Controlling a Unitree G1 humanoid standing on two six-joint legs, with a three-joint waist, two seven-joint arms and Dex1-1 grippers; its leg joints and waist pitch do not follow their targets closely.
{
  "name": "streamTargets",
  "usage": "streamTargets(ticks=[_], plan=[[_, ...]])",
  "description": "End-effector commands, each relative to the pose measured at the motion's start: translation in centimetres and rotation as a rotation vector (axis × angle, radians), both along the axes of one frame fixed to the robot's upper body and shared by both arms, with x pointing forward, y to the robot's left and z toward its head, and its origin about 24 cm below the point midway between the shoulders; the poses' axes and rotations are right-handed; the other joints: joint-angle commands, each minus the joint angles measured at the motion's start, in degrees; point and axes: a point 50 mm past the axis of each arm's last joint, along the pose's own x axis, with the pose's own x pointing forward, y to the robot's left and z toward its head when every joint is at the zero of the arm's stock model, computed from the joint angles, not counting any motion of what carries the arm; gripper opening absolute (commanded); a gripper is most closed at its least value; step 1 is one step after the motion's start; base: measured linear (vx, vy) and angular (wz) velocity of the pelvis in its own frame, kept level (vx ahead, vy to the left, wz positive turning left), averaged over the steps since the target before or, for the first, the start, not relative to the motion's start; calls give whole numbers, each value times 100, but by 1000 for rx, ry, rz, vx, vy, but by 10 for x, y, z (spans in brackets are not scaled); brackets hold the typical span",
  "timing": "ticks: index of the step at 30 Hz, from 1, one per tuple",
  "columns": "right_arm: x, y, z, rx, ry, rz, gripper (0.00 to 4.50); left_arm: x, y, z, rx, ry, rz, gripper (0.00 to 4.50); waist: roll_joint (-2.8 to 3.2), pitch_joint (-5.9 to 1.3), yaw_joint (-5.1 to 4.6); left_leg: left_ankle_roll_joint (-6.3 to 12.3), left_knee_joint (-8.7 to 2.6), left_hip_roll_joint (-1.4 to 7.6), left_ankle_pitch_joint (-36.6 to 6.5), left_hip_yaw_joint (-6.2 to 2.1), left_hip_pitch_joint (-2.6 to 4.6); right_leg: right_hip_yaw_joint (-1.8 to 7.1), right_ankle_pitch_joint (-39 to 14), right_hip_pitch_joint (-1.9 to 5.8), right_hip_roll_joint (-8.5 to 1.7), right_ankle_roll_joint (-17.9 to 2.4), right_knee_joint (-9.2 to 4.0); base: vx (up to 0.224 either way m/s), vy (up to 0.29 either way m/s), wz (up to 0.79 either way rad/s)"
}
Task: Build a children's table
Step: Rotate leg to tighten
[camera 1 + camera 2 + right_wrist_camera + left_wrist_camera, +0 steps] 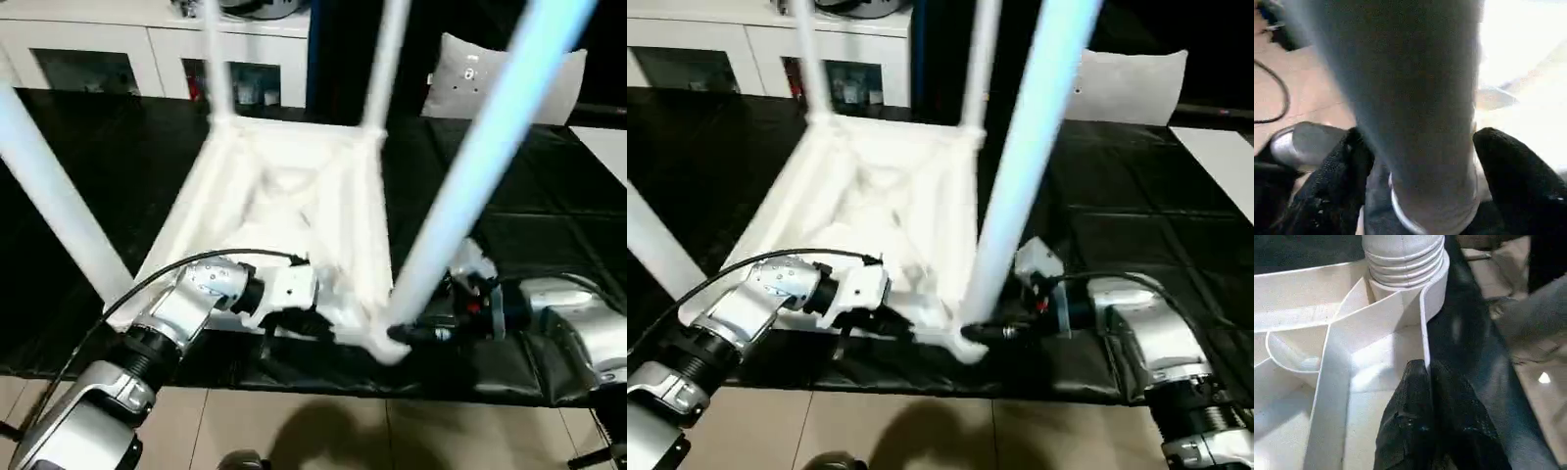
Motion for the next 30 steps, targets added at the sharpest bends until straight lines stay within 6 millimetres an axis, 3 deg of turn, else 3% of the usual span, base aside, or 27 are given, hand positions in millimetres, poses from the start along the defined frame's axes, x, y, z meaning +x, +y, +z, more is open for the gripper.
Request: streamTargets(ticks=[1, 13, 14, 16, 18, 19, 20, 21, 24, 25, 28, 29, 30], plan=[[1, 1, 3, 15, 17, 24, 311, -7, -10, -1, 52, -7, -125, 0, -65, -390, -41, 289, -384, 486, -941, -208, 102, 412, -2149, 214, -697, -649, -428, 0, 0, 0], [-6, 5, 4, 102, 113, 57, 232, -3, -2, 0, 25, 41, -62, 0, -57, -395, -42, 248, -383, 480, -924, -210, 98, 405, -2121, 216, -691, -642, -429, 0, 0, 0], [-6, 9, 5, 130, 114, 29, 230, -1, -3, 0, 0, 54, -5, 0, -30, -394, -37, 232, -385, 480, -936, -215, 99, 407, -2153, 219, -698, -647, -431, 0, 0, 0], [-4, 14, 5, 143, 114, -32, 228, 3, -5, 0, -15, 66, 84, 0, -35, -388, -40, 202, -392, 489, -941, -226, 96, 404, -2162, 218, -705, -656, -433, 0, 0, 0], [6, 21, -2, 101, 76, -182, 225, 8, -10, 0, -66, 81, 208, 0, -53, -367, -95, 143, -395, 463, -1082, -218, 110, 393, -2440, 201, -698, -608, -470, 0, 0, 0], [14, 26, -6, 73, 57, -298, 225, 12, -13, 1, -92, 83, 281, 0, -58, -335, -168, 35, -390, 421, -1282, -239, 146, 356, -2999, 178, -714, -467, -558, 0, 0, 0], [14, 26, -6, 73, 57, -298, 225, 12, -13, 1, -92, 83, 281, 0, -59, -319, -206, 7, -390, 408, -1341, -248, 144, 339, -3203, 178, -711, -394, -588, 0, 0, 0], [18, 27, -7, 66, 58, -351, 223, 14, -15, 1, -97, 82, 309, 0, -77, -335, -257, -12, -387, 380, -1343, -267, 97, 305, -3405, 238, -720, -232, -613, 0, 0, 0], [29, 32, -14, 22, 62, -526, 217, 21, -21, 2, -113, 74, 423, 0, -63, -348, -392, -15, -398, 403, -1300, -279, 106, 313, -3184, 199, -692, -257, -605, 0, 0, 0], [37, 36, -17, -6, 63, -660, 214, 26, -29, 2, -131, 66, 510, 0, -76, -348, -500, -35, -397, 397, -1306, -289, 76, 311, -3039, 202, -686, -353, -578, 0, 0, 0], [48, 40, -21, -43, 43, -843, 212, 30, -44, 4, -159, 66, 609, 0, -80, -359, -556, 8, -369, 365, -1211, -262, 100, 335, -2937, 179, -686, -419, -587, 0, 0, 0], [51, 43, -21, -39, 25, -873, 212, 32, -50, 4, -171, 62, 645, 0, -40, -367, -542, 56, -361, 357, -1146, -249, 112, 350, -2880, 176, -681, -412, -591, 0, 0, 0], [52, 46, -20, -12, 14, -880, 212, 33, -55, 4, -171, 55, 663, 0, -45, -370, -548, 77, -362, 371, -1130, -239, 112, 356, -2769, 166, -672, -434, -590, 0, 0, 0]])
